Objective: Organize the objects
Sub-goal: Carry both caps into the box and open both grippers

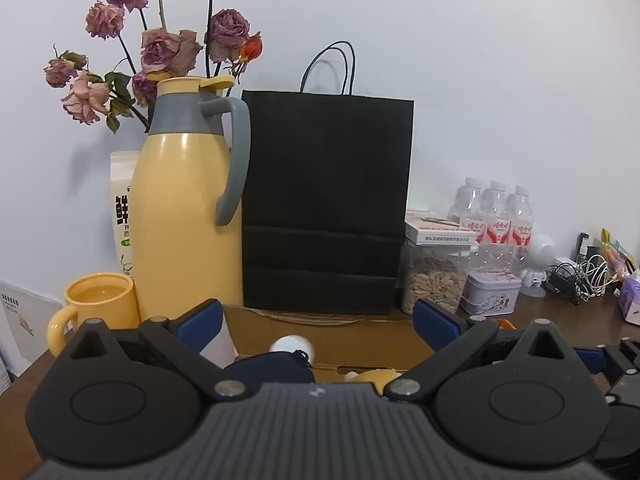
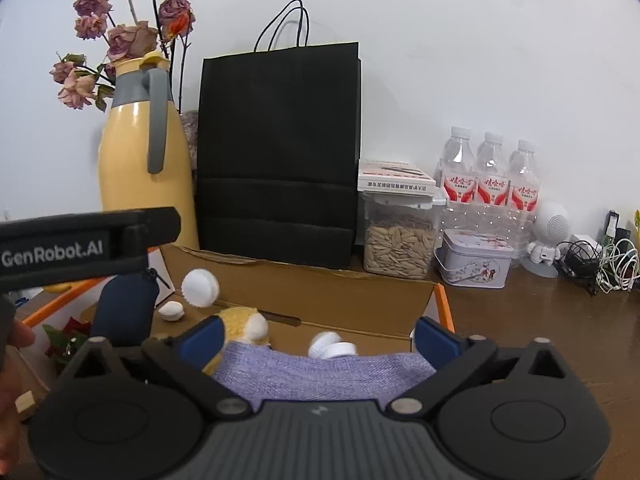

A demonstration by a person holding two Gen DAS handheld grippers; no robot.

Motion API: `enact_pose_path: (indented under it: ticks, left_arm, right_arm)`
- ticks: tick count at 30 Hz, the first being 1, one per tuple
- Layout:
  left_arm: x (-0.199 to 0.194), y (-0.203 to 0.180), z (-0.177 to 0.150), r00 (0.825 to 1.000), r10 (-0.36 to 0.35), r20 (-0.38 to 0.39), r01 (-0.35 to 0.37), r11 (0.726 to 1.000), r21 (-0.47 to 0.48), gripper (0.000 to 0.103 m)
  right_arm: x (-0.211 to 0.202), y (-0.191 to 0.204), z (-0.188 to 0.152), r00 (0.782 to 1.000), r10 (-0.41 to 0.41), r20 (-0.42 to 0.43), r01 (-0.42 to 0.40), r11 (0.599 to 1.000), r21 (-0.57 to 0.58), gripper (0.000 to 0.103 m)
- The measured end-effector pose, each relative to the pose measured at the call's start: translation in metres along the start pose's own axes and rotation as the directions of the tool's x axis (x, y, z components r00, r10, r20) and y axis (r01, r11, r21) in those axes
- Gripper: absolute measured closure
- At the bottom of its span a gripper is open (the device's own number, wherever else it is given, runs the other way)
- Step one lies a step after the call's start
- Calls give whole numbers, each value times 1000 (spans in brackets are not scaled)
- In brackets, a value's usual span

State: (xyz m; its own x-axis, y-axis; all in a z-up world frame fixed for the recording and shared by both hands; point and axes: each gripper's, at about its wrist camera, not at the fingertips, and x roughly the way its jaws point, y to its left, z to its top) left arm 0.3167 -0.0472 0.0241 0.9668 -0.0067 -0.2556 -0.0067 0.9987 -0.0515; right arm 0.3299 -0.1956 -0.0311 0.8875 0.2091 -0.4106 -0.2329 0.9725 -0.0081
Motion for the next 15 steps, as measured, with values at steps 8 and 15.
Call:
enact_pose_path:
  ticks: [8, 15]
  left_arm:
    - [-1, -1, -1, 1000, -2, -14, 2, 1000, 3, 0]
    - [-14, 5, -1, 999, -30, -24, 29, 998, -48, 0]
  right_arm:
    - [-7, -6, 0, 1000, 1, 0, -1, 1000, 17, 0]
    - [-21, -4, 0, 1000, 11, 14, -11, 1000, 1, 0]
